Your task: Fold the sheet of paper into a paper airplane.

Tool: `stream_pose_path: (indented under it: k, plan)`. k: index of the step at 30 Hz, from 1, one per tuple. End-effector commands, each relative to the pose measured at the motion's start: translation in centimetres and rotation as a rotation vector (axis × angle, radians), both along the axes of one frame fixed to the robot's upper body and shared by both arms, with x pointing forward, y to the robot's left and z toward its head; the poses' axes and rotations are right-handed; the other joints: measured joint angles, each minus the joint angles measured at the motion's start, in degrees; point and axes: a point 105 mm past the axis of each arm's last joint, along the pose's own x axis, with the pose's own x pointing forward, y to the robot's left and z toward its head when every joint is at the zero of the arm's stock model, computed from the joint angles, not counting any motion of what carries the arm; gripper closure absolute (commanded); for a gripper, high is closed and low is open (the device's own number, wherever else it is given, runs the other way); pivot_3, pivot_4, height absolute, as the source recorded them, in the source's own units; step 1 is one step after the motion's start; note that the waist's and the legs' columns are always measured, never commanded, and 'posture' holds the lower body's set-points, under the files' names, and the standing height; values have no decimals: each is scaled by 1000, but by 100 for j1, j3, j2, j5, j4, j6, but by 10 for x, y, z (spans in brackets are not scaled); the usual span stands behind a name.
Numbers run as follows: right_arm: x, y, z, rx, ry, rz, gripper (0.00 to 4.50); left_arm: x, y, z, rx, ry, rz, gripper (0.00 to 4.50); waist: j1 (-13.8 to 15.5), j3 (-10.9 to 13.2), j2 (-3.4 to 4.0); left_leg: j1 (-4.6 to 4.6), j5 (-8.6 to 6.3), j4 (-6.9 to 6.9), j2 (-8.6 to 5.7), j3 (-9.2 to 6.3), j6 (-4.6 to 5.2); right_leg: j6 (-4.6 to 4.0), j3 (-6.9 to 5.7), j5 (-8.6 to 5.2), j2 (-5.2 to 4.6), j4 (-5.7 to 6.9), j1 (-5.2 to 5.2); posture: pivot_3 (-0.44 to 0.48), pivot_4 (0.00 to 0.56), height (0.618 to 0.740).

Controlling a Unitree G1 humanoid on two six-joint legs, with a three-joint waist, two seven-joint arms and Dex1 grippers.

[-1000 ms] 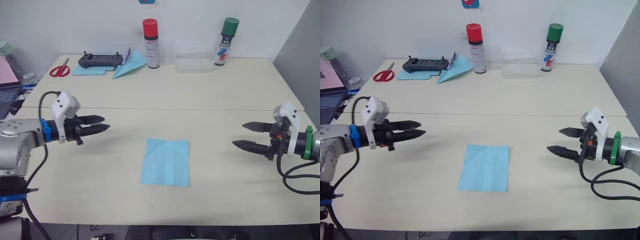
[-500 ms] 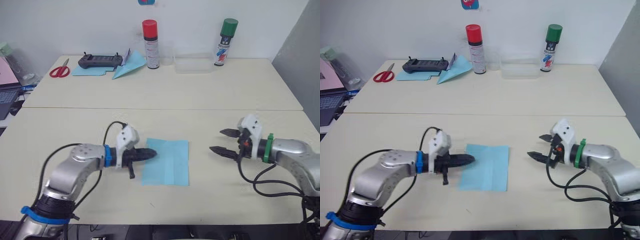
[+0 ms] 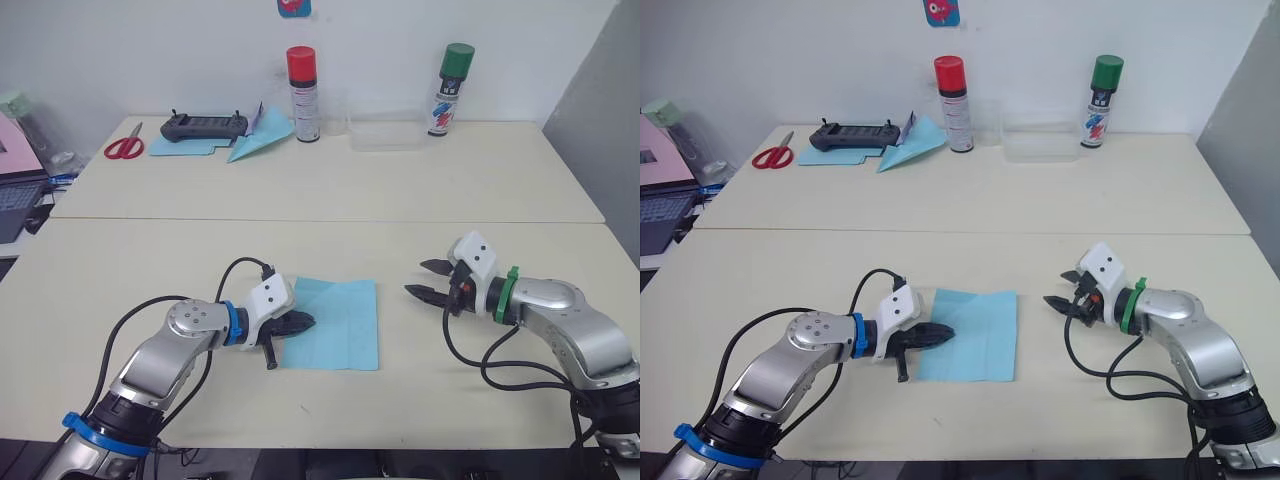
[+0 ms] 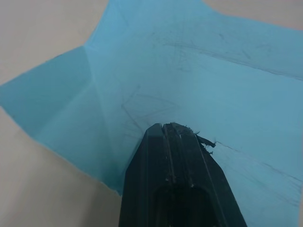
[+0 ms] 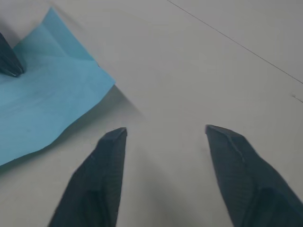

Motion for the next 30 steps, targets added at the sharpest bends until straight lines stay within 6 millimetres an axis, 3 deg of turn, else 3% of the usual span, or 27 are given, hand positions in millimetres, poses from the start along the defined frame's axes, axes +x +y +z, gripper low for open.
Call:
stream_pose_path:
  k: [1,5,12,17,24,30]
  plan:
    - [0,9,-7,-80,-59,63,3151,-12,4,-33,43,111,33,4500,-2,-5,2,12,0,-1,0,0,0,0,0,-1,0,-1,11,0,150,740]
    - [-1,29,-30,-130,-57,133,4469,6,-1,-23,-28,18,81,4500,22,-10,8,50,0,-4,-1,3,0,-1,2,-3,-3,-12,50,0,150,740]
    - [-8,49,-36,-71,1,199,4469,-1,4,-30,15,74,35,4500,56,-17,1,49,2,1,-2,3,2,2,4,-1,-3,-8,52,0,150,740]
    - [-17,69,-17,154,106,217,4469,4,3,-22,-19,73,50,4500,55,-17,3,49,2,-7,2,-6,2,0,-3,-2,1,-3,48,0,150,740]
    - [-12,83,6,308,146,220,4469,7,-2,-11,-73,103,47,4500,46,-17,1,47,2,-7,0,-4,2,0,-1,-2,0,-8,48,0,150,740]
    - [-8,97,1,301,168,245,4469,12,0,-5,-93,117,65,4500,38,-15,0,42,2,-10,0,-5,2,-1,-3,-2,0,-10,44,0,150,740]
